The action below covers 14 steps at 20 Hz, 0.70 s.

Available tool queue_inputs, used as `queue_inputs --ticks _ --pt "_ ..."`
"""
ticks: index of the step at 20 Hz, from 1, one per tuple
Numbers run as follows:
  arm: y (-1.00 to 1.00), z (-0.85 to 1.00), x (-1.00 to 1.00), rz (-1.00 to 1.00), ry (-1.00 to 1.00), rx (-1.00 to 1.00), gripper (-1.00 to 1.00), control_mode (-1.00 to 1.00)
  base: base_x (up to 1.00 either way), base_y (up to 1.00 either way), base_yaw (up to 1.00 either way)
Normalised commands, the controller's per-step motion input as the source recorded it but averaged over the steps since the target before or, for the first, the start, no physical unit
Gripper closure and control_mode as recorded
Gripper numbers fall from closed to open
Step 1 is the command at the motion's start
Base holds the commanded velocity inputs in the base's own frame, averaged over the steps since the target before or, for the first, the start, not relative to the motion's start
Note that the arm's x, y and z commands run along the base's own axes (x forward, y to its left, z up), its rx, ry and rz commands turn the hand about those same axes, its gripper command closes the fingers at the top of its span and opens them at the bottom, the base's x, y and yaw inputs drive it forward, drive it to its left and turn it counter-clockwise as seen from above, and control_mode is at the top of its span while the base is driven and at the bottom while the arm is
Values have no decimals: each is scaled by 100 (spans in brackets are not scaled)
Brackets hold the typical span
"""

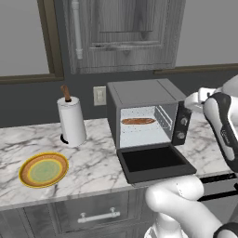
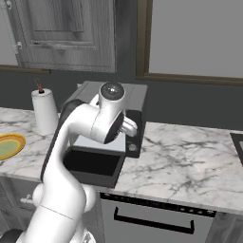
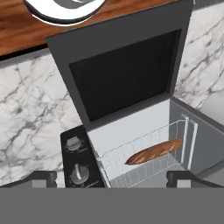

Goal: Pull the toaster oven rack outwards. Pick up the baguette from the plate and place it on the toaster oven rack. Close the toaster oven door fully and set the temperature to the lowest setting.

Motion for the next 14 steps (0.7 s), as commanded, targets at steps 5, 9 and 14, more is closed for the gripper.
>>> queue_inputs --ticks 5,9,14 --pt "-34 0 -20 0 0 18 -100 -100 0 0 0" --pt "-44 0 -17 0 0 21 -100 -100 0 0 0" --pt "-32 -2 -4 0 6 14 -100 -100 0 0 0"
